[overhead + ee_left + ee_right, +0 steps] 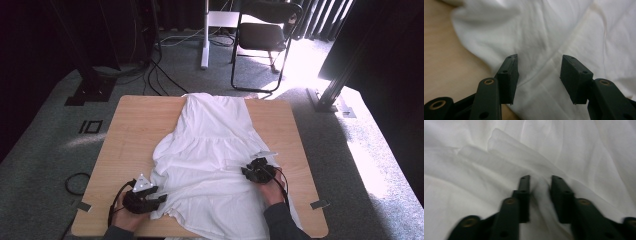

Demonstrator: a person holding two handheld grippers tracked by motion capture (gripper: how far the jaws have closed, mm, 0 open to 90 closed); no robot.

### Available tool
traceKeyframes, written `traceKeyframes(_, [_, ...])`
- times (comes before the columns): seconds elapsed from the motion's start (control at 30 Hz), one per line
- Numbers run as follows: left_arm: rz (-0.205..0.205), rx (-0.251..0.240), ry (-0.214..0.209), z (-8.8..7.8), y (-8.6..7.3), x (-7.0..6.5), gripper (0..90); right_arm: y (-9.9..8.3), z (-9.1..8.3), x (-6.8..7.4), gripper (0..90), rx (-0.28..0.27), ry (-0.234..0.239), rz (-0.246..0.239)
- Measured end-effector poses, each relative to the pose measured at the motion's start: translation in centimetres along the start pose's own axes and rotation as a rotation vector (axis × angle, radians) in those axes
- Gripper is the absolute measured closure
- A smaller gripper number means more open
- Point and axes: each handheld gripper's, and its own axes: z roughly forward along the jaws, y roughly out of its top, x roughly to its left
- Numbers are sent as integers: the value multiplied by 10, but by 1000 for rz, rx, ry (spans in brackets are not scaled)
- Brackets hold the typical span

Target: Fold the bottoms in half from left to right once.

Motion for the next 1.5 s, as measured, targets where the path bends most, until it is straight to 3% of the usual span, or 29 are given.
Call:
traceKeyframes(0.03, [0,0,0,0,0,0,483,0,0,0,758,0,0,0])
traceKeyframes(0.07, [10,3,10,0,-1,-4,495,-4,-9,2,854,-3,-8,-16])
traceKeyframes(0.1, [10,3,10,0,-1,-4,579,-4,-9,2,854,-3,-8,-16])
traceKeyframes(0.13, [23,14,14,-1,0,-6,706,-9,-21,2,892,-23,-13,-31])
traceKeyframes(0.17, [35,25,2,-3,0,-5,706,-9,-21,2,892,-23,-13,-31])
traceKeyframes(0.2, [43,28,-31,-5,-1,-6,842,-16,-33,-1,894,-45,-13,-27])
traceKeyframes(0.23, [43,28,-31,-5,-1,-6,862,-16,-33,-1,894,-45,-13,-27])
traceKeyframes(0.27, [47,19,-39,-8,-2,-7,871,-23,-46,-4,895,-65,-18,-19])
traceKeyframes(0.33, [45,10,-50,-12,-2,-8,872,-27,-54,-6,895,-76,-28,-15])
traceKeyframes(0.4, [48,-18,-78,-20,-3,-11,873,-42,-78,-12,895,-119,-36,17])
traceKeyframes(0.43, [48,-18,-78,-20,-3,-11,873,-42,-78,-12,895,-119,-36,17])
traceKeyframes(0.47, [63,-37,-99,-27,-2,-15,873,-54,-94,-15,895,-143,-56,42])
traceKeyframes(0.5, [63,-37,-99,-27,-2,-15,873,-54,-94,-15,895,-143,-56,42])
traceKeyframes(0.53, [77,-48,-116,-32,-1,-19,872,-69,-109,-19,895,-168,-75,78])
traceKeyframes(0.6, [88,-54,-113,-34,0,-22,867,-86,-124,-22,894,-185,-102,123])
traceKeyframes(0.63, [88,-54,-113,-34,0,-22,853,-86,-124,-22,894,-185,-102,123])
traceKeyframes(0.67, [89,-48,-113,-32,0,-22,811,-103,-132,-26,883,-177,-115,174])
traceKeyframes(0.7, [89,-48,-113,-32,0,-22,752,-103,-132,-26,883,-177,-115,174])
traceKeyframes(0.73, [83,-44,-109,-30,0,-23,752,-109,-132,-28,834,-166,-107,192])
traceKeyframes(0.77, [81,-44,-106,-29,0,-23,685,-117,-132,-29,689,-159,-133,196])
traceKeyframes(0.83, [73,-53,-96,-28,2,-22,646,-119,-132,-29,639,-174,-129,198])
traceKeyframes(0.9, [67,-58,-99,-28,2,-23,633,-116,-133,-25,576,-223,-91,190])
traceKeyframes(0.93, [68,-52,-102,-27,2,-24,606,-110,-131,-17,522,-243,-70,157])
traceKeyframes(1.03, [71,-48,-106,-26,1,-26,572,-102,-124,-9,489,-233,-46,118])
traceKeyframes(1.17, [84,-31,-113,-21,-4,-32,528,-94,-98,12,437,-166,18,46])
traceKeyframes(1.23, [83,-16,-116,-16,-6,-33,520,-96,-90,15,434,-131,16,31])
traceKeyframes(1.27, [86,1,-122,-9,-7,-35,515,-99,-82,16,425,-74,23,37])
traceKeyframes(1.33, [92,20,-112,-4,-8,-38,508,-103,-81,15,416,-58,20,42])
traceKeyframes(1.5, [86,8,-111,-7,-8,-40,486,-109,-95,17,347,-112,66,34])
